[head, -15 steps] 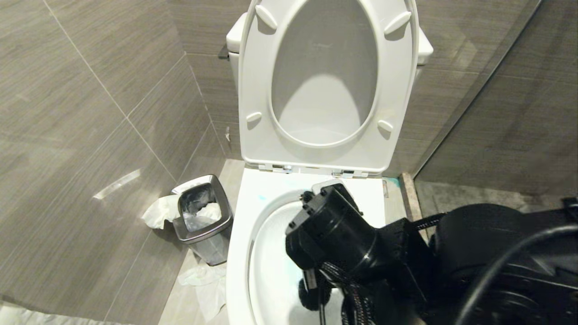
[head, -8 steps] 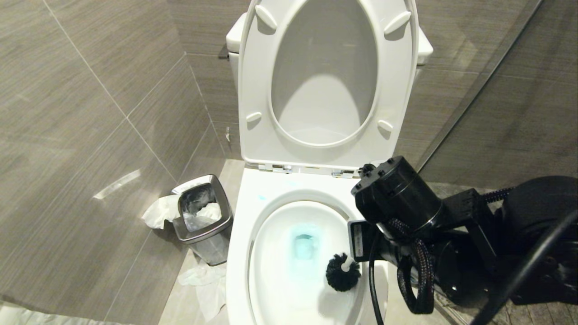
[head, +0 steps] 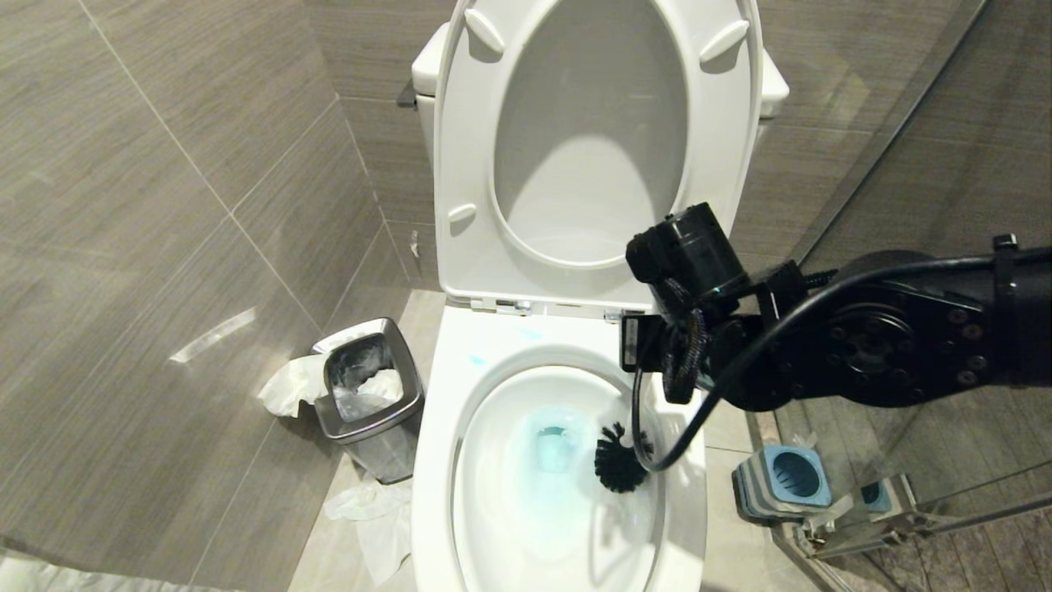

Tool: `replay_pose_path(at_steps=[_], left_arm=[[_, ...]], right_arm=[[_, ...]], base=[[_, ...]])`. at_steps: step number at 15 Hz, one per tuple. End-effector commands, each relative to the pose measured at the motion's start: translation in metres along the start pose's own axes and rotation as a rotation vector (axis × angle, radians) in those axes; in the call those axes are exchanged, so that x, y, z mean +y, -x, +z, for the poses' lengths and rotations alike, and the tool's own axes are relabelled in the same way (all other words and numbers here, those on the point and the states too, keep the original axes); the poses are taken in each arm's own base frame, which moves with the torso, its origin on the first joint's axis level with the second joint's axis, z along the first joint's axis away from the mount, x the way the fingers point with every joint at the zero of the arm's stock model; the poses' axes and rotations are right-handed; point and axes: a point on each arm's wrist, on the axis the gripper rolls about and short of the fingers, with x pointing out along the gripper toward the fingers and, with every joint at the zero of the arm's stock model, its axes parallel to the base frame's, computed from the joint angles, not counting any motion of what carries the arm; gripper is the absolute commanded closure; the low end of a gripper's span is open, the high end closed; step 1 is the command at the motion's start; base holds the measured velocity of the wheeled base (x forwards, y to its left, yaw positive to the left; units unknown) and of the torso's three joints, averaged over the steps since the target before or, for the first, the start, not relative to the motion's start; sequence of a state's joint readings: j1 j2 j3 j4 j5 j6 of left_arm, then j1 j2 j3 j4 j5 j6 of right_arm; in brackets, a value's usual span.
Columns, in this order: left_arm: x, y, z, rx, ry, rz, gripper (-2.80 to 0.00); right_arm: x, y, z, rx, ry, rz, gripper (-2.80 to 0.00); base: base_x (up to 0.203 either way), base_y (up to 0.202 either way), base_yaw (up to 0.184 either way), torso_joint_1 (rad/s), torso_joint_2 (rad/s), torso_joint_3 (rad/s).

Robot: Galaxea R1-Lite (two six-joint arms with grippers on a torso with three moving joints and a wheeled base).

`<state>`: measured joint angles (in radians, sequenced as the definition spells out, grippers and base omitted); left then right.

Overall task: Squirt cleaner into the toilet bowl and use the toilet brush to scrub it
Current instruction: Scrub the toilet bowl

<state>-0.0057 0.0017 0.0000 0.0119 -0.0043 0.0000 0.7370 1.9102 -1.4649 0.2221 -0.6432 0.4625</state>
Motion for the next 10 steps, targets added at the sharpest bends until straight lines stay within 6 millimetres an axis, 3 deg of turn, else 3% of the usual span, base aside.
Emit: replay_pose_path(at_steps=[1,5,10], left_arm=[[0.0,0.0,0.0,0.0,0.0,-0.001,0.0],[0.0,0.0,0.0,0.0,0.0,0.001,0.0],[0.0,0.0,0.0,-0.001,0.0,-0.001,0.0]], right_arm=[[0.025,-0.026,0.005,-0.019,-0.002,0.004,0.0],[0.052,-0.03,0.007,-0.029,0.037,0.037,0.0],[0.064,-0.004,0.001,-0.027,0.068,0.083,0.0]], base=[[0.0,0.0,0.0,0.0,0.0,0.0],[0.0,0.0,0.0,0.0,0.0,0.0],[0.0,0.0,0.0,0.0,0.0,0.0]])
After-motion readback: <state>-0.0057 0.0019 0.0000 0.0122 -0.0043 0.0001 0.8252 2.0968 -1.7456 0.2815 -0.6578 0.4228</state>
